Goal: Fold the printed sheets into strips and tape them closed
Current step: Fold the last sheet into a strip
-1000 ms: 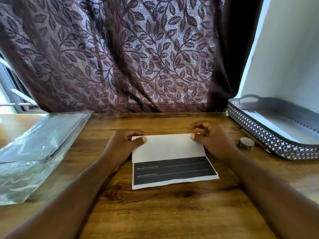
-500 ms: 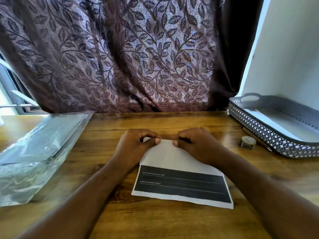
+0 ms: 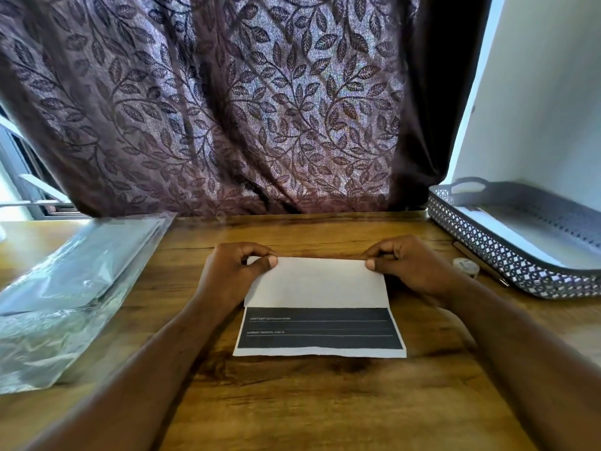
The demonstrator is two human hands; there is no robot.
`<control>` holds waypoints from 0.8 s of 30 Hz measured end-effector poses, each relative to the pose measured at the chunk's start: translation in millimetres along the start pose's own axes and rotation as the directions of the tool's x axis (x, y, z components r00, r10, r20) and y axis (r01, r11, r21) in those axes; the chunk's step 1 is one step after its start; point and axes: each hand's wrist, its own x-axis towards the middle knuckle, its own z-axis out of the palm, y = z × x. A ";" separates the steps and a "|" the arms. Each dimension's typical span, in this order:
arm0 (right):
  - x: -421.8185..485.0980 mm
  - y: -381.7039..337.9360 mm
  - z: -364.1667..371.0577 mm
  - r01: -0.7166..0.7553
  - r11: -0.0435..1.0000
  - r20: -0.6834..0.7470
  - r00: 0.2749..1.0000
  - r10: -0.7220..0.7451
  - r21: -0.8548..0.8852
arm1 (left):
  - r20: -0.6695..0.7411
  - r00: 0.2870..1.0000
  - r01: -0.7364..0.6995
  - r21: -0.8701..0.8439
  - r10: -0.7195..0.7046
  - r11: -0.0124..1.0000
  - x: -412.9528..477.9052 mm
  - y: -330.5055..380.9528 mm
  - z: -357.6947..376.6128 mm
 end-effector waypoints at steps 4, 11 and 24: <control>-0.6 -6.2 11.2 0.021 0.998 -0.094 0.995 -0.015 0.063 | -0.129 0.989 -0.045 0.170 0.068 0.984 -3.8 5.6 -4.4; -10.6 -41.9 54.8 0.220 0.958 -0.161 0.955 -0.250 -0.181 | 0.024 0.895 -0.409 0.438 0.445 0.800 -19.7 33.6 8.4; -4.2 -25.0 37.0 0.187 0.962 -0.226 0.946 -0.231 -0.200 | 0.046 0.919 -0.354 0.536 0.392 0.767 -12.8 21.0 0.2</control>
